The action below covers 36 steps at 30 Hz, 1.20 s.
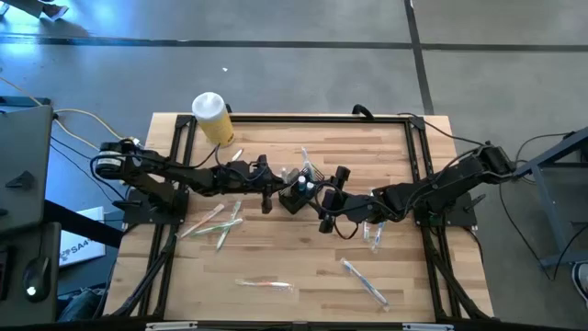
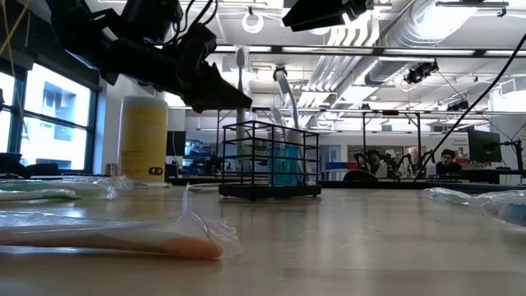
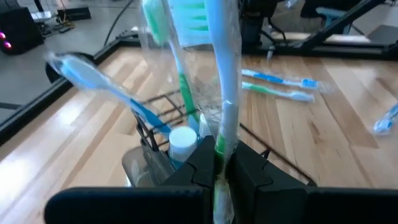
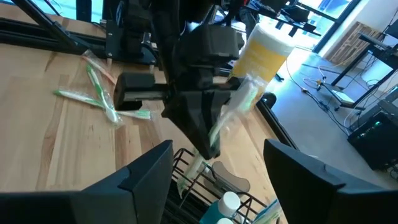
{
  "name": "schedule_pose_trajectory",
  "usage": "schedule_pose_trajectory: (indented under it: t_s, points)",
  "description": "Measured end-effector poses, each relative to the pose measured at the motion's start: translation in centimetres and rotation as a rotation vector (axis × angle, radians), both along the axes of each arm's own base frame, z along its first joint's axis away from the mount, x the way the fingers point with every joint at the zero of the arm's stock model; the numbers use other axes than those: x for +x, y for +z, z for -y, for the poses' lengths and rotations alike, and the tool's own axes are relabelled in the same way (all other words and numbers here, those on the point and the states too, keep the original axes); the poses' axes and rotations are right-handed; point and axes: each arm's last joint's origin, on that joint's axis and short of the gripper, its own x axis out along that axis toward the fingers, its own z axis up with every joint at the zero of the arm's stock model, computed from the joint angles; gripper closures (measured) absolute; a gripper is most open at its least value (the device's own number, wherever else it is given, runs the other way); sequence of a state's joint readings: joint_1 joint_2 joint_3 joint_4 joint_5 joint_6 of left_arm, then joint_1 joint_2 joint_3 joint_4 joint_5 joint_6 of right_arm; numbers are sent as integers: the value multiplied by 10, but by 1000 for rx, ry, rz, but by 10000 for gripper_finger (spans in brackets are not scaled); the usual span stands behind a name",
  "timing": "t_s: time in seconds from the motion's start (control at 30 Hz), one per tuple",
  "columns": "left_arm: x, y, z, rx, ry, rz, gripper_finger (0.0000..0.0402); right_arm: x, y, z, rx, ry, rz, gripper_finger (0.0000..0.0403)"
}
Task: Pick & Place toothbrushing station
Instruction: Put the green toothbrush into the wire organizer
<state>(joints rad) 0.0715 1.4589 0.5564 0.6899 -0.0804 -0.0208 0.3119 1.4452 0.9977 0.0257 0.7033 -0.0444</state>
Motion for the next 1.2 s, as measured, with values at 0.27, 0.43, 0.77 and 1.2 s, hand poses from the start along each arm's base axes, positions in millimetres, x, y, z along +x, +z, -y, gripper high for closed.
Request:
schedule_pose_trajectory:
  t_s: [0.27,0.43,0.77,1.2]
  points:
    - [5,-12,0,-11,1,-30,387,0,0,0,0,0,-1,160]
    - [6,-16,0,-15,1,-47,379,0,0,0,-1,0,-2,160]
    - [6,-16,0,-21,6,-45,339,-1,-2,0,12,-7,-12,160]
    - [6,-16,0,-58,8,-42,332,-1,-2,0,14,-8,-14,160]
